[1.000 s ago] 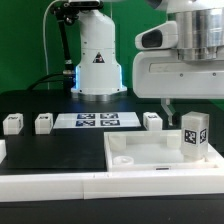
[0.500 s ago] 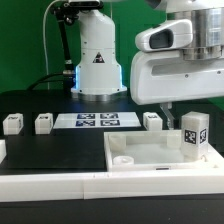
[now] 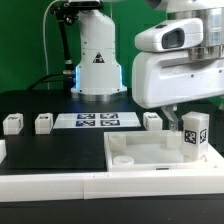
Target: Assemble square table
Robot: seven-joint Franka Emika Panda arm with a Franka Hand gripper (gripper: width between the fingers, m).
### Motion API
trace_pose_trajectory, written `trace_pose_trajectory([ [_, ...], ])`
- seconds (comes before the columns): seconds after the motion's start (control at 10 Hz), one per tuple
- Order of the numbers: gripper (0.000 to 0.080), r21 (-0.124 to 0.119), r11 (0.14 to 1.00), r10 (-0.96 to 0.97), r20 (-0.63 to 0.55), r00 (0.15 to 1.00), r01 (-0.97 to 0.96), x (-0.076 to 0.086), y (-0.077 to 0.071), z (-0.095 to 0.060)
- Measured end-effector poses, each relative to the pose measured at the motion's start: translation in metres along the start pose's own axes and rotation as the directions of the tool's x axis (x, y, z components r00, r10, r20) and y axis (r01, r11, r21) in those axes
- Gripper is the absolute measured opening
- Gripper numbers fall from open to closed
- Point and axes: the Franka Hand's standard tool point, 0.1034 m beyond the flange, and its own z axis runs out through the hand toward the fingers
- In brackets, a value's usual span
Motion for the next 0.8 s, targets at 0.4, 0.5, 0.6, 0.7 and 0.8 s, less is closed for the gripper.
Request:
trace_pose_trajectory([
  [0.4,0.0449,-0.001,0.998,-0.062,-0.001,0.998,0.062,-0.0015,0.001,0.0017],
  [0.5,0.0289,-0.002,0.998,-0.061,0.0,0.998,0.061,-0.0017,0.0019,0.0017],
  [0.6,0.0291,-0.002,0.998,-0.061,0.0,0.998,0.061,-0.0018,0.0021,0.0018],
  [0.7,0.0291,-0.001,0.999,-0.039,0.0,0.999,0.039,-0.0019,0.0023,0.0019],
  [0.8,0.0291,0.0,1.0,-0.016,-0.001,1.0,0.016,-0.0019,0.0023,0.0019],
])
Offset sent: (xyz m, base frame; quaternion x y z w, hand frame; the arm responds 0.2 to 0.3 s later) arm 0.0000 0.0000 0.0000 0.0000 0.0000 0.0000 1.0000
